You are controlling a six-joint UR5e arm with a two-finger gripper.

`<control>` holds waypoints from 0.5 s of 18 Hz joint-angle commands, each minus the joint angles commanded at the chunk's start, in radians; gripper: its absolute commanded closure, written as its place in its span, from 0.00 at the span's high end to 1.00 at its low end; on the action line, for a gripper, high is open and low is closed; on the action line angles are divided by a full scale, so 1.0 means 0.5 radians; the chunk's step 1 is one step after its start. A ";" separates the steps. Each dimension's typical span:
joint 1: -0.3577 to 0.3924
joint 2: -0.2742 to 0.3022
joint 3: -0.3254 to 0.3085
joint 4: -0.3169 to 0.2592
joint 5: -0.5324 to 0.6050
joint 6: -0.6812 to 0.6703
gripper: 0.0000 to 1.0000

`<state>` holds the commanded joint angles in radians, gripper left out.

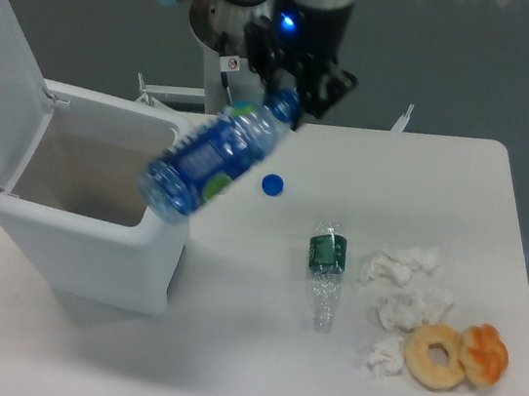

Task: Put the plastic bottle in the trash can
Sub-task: 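Carry the bottle over the open bin and lower it inside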

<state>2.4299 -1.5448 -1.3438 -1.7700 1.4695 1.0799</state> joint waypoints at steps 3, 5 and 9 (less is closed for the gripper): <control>-0.055 0.006 -0.006 -0.016 0.009 -0.003 0.03; -0.092 0.000 -0.040 -0.010 0.046 -0.003 0.04; -0.196 -0.073 -0.095 0.015 0.104 -0.046 0.04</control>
<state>2.3318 -1.5814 -1.3913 -1.7626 1.5217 1.0570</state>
